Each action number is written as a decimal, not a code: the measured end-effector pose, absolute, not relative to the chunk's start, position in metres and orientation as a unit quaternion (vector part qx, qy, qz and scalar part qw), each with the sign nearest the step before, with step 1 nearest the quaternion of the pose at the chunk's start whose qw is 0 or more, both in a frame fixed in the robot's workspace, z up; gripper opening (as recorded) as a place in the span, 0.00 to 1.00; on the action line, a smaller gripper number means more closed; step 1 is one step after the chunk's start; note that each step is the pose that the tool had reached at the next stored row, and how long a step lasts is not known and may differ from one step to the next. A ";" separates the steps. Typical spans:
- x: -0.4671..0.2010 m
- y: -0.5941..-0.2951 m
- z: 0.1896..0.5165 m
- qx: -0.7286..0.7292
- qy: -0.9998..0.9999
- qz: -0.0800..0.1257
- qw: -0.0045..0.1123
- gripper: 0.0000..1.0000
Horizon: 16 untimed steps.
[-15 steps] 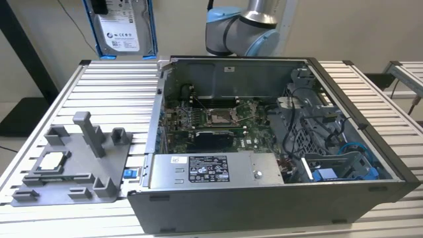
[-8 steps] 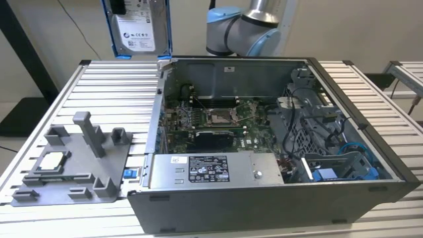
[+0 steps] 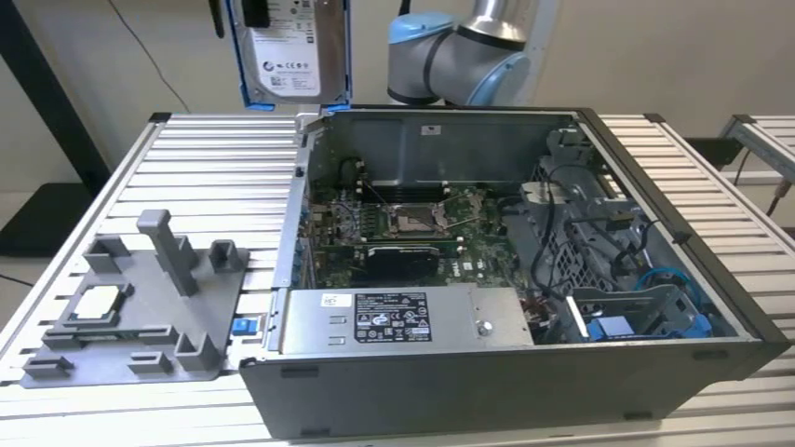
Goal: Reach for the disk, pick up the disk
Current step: 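Pick up the disk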
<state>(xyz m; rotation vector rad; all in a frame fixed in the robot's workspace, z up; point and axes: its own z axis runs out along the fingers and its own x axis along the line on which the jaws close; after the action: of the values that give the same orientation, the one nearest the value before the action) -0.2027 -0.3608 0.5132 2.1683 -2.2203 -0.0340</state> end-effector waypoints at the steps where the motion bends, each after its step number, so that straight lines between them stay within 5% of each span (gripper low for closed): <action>1: -0.199 -0.361 0.513 0.698 -0.715 -0.011 0.019 0.00; 16: -0.147 -0.361 0.513 0.698 -0.715 -0.012 0.020 0.00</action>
<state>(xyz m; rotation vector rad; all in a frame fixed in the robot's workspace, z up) -0.1466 -0.3608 0.5132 2.1670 -2.2189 -0.0369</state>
